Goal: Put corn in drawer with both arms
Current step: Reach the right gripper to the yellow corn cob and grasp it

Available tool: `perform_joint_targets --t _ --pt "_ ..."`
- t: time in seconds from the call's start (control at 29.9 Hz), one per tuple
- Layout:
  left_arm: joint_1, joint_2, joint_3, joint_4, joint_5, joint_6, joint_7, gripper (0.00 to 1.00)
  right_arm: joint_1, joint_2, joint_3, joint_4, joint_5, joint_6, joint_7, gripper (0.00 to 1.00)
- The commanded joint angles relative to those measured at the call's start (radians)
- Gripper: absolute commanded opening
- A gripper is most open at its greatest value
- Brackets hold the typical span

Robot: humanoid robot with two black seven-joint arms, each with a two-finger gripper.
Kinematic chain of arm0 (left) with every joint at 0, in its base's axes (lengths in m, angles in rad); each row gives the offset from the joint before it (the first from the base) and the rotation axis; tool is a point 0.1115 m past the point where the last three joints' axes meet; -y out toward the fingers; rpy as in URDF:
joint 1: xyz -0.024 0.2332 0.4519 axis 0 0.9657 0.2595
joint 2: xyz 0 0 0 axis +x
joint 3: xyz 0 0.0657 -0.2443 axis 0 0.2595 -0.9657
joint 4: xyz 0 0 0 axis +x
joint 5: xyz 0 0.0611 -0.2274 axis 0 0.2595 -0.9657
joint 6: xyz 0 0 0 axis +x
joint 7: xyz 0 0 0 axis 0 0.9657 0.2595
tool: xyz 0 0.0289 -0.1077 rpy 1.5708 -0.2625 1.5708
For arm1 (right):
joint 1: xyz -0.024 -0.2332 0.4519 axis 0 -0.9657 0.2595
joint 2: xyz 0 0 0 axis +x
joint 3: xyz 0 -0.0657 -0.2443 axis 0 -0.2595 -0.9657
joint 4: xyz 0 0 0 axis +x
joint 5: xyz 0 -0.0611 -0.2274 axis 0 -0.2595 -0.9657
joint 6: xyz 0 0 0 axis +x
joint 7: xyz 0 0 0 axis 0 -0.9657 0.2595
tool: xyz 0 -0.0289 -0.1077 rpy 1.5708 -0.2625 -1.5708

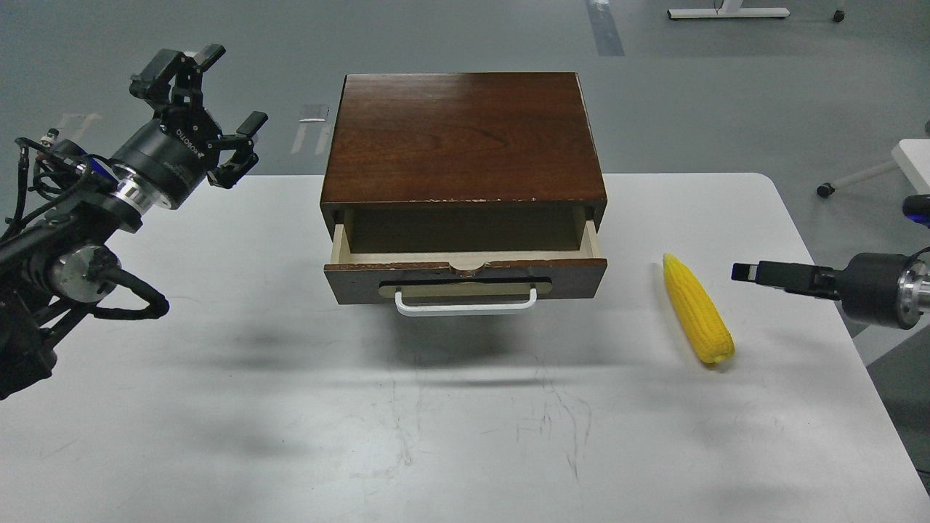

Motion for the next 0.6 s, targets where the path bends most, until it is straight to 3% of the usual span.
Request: perform_joint_targets --t 0.0,0.1,0.37,0.54,0.57 --pt "0.001 -0.001 -0.002 -0.007 0.0 0.001 0.0 0.99 0.105 0.025 -0.143 -0.046 -0.044 -0.022 0.0 1.0" --pt "0.001 -0.004 -0.002 -0.007 0.0 0.001 0.0 0.99 0.187 0.075 -0.261 -0.088 -0.044 -0.045 0.0 1.0" --pt "0.001 0.002 -0.002 -0.01 0.0 -0.002 0.0 0.99 0.213 0.215 -0.353 -0.198 -0.046 -0.057 0.0 1.0" --pt "0.001 0.005 -0.002 -0.01 0.0 -0.016 0.0 0.99 0.207 0.258 -0.382 -0.23 -0.044 -0.059 0.0 0.91" --pt "0.001 0.005 -0.002 -0.01 0.0 -0.016 0.0 0.99 0.205 0.264 -0.395 -0.235 -0.044 -0.059 0.0 0.86"
